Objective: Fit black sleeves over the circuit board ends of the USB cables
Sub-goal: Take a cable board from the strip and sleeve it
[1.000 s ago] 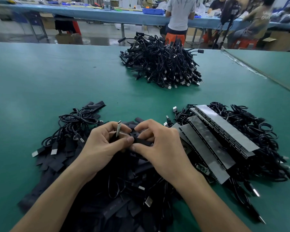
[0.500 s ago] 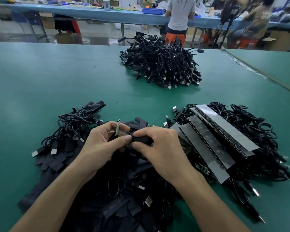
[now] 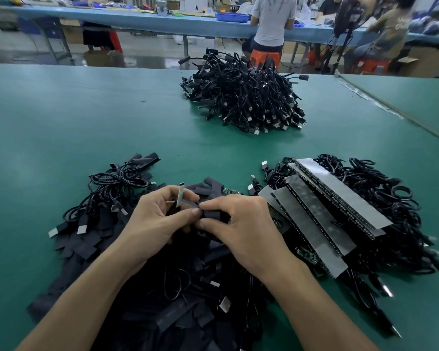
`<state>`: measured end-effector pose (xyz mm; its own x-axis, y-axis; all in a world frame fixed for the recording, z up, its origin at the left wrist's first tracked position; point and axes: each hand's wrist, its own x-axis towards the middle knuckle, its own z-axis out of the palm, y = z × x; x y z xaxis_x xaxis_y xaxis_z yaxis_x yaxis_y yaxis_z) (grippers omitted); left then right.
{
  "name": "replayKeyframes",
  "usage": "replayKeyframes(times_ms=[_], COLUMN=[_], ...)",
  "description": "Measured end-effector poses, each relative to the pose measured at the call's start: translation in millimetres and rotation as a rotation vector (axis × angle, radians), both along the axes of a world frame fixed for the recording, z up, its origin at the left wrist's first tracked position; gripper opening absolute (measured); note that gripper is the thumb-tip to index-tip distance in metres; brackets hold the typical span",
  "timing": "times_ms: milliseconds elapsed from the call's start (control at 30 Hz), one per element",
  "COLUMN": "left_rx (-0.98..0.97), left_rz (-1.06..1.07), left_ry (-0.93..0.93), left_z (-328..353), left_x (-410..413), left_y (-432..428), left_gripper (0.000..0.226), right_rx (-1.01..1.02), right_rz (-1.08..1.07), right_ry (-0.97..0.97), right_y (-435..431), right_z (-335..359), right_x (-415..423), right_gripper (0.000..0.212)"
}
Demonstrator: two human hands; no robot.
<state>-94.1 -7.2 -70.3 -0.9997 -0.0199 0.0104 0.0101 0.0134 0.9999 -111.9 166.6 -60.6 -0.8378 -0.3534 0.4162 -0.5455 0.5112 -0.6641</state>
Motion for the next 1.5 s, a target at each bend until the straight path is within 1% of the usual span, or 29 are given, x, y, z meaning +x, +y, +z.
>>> replayKeyframes(times_ms=[100, 200, 333, 367, 400, 467, 500, 533, 567, 633, 767, 867, 967, 1100, 1167, 1300, 1333, 1400, 1433, 1500], left_rx=[-0.032, -0.031, -0.041, -0.05, -0.056, -0.051, -0.045, -0.046, -0.053, -0.045, 0.0, -0.001, -0.025, 0.0, -0.007, 0.008, 0.011, 0.017, 0.022, 0.021], left_rz=[0.003, 0.002, 0.011, 0.017, 0.03, 0.069, 0.084, 0.096, 0.104, 0.114, 0.145, 0.15, 0.147, 0.126, 0.104, 0.067, 0.062, 0.051, 0.045, 0.028], left_ry=[-0.002, -0.004, -0.005, -0.003, -0.003, -0.008, -0.003, 0.008, 0.015, 0.02, 0.02, 0.029, 0.031, 0.017, 0.018, 0.044, 0.05, 0.054, 0.055, 0.055], left_z=[0, 1, 0, -1, -2, -3, -3, -3, -3, -3, -3, -4, -3, -2, -1, 1, 1, 2, 3, 5], left_x=[0, 0, -1, -1, -1, -2, -2, -3, -3, -3, -4, -4, -3, -2, -1, 0, 1, 1, 1, 2], left_y=[-1, -1, -2, -2, -2, -2, -2, -1, -1, -1, 1, 1, 1, 2, 1, 4, 4, 5, 5, 5], left_gripper=[0.018, 0.015, 0.016, 0.017, 0.017, 0.021, 0.024, 0.028, 0.031, 0.03, 0.018, 0.014, 0.015, 0.017, 0.017, 0.015, 0.015, 0.015, 0.016, 0.02], right_rx=[-0.04, -0.09, -0.074, -0.026, 0.069, 0.328, 0.416, 0.47, 0.506, 0.557, 0.464, 0.363, 0.155, -0.147, -0.247, -0.416, -0.44, -0.415, -0.381, -0.327], right_rz=[0.006, 0.006, 0.021, 0.026, 0.019, -0.032, -0.065, -0.091, -0.104, -0.1, -0.086, -0.089, -0.079, -0.008, 0.018, -0.023, -0.035, -0.046, -0.032, 0.043], right_ry=[-0.013, -0.051, -0.109, -0.118, -0.113, -0.095, -0.12, -0.157, -0.173, -0.14, -0.127, -0.133, -0.181, -0.35, -0.396, -0.396, -0.384, -0.342, -0.327, -0.364], right_y=[-1, -1, 0, 2, 3, 6, 6, 6, 5, 3, 4, 5, 7, 8, 7, 8, 8, 9, 9, 7], right_z=[-2, -3, -3, -3, -2, -3, -3, -4, -5, -8, -4, -3, 0, 5, 5, 6, 7, 8, 8, 9], right_x=[-1, -2, -2, -3, -3, -4, -3, -3, -2, 0, -1, -3, -4, -4, -5, -7, -8, -10, -10, -7], right_gripper=[0.029, 0.037, 0.031, 0.032, 0.036, 0.051, 0.057, 0.059, 0.057, 0.045, 0.029, 0.022, 0.017, 0.016, 0.018, 0.018, 0.016, 0.013, 0.014, 0.018])
